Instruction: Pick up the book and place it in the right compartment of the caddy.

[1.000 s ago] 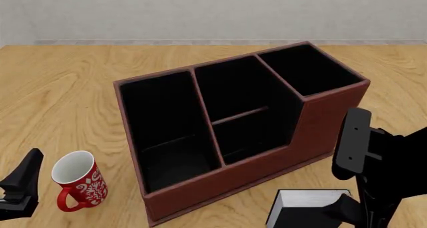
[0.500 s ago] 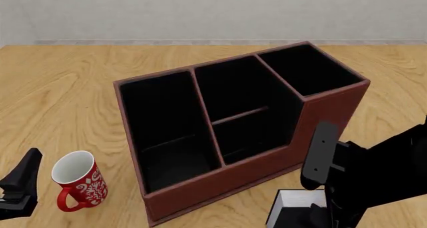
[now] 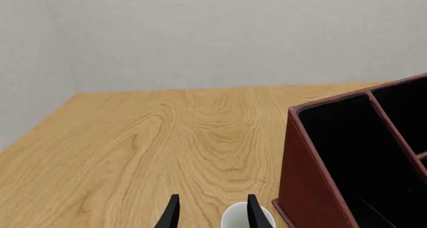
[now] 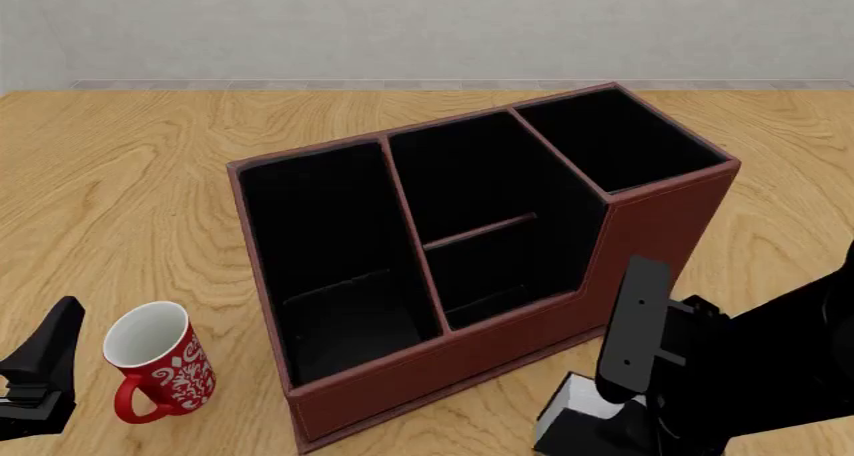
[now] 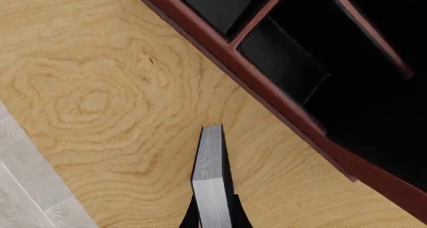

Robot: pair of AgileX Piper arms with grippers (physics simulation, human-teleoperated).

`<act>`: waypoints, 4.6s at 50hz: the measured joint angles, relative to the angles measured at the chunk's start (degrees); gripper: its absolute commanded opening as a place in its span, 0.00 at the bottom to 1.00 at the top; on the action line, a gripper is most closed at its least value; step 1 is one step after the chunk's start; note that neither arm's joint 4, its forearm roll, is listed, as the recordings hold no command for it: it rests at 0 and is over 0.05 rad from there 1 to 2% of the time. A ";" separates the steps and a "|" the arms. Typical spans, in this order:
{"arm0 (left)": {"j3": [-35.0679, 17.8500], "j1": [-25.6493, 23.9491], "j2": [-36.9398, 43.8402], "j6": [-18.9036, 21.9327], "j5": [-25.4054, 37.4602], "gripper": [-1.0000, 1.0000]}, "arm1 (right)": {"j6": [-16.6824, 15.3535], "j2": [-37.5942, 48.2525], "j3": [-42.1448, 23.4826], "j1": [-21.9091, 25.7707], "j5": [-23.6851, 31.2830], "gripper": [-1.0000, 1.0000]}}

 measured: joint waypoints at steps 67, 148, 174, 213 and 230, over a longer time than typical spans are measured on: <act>-0.87 -2.78 2.33 -2.14 -3.72 1.00 | -2.82 -10.47 -14.11 -4.67 13.85 0.00; -2.98 -2.44 0.17 -2.05 -0.74 1.00 | -15.02 -4.86 -39.51 -13.48 13.86 0.00; -3.42 -1.99 0.14 -2.70 -0.63 1.00 | -18.03 -1.73 -46.91 -17.00 13.86 0.00; -3.95 -2.72 0.09 -3.08 -0.09 1.00 | -9.86 7.63 -63.64 -22.49 13.86 0.00; -4.12 -2.68 0.04 -2.81 0.28 1.00 | -2.95 11.18 -67.00 -24.01 13.86 0.00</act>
